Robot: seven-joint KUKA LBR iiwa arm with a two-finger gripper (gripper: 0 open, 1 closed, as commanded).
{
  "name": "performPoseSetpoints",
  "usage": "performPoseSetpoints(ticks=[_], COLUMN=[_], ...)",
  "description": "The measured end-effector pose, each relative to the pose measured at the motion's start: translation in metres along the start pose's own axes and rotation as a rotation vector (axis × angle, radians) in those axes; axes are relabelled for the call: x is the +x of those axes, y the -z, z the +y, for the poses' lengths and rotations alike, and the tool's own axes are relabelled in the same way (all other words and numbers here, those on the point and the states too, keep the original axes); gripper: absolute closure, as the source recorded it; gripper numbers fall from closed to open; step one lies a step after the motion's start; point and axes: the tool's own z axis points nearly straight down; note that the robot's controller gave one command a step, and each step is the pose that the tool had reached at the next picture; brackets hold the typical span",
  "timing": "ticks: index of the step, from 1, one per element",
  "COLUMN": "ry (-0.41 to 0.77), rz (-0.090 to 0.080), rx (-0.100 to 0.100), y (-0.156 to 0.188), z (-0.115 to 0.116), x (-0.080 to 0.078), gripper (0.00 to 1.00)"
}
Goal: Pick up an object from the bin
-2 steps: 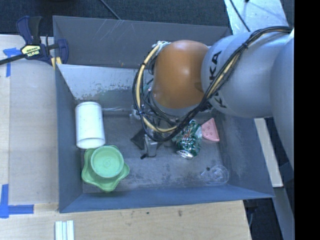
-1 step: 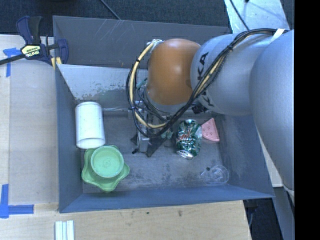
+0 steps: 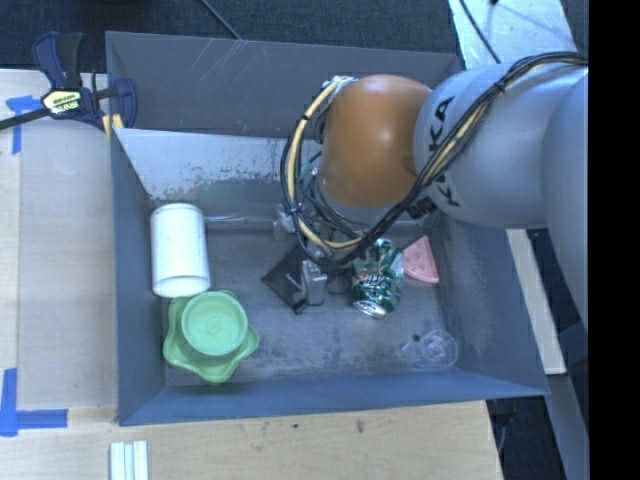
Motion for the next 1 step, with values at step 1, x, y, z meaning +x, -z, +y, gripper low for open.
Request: performPoseSetpoints(ticks=[1], ry=[0.225], rz=[-0.005], rx=[0.001], y=[-0.0006], z=[-0.0144], x=[-0.0087], gripper=[0.0])
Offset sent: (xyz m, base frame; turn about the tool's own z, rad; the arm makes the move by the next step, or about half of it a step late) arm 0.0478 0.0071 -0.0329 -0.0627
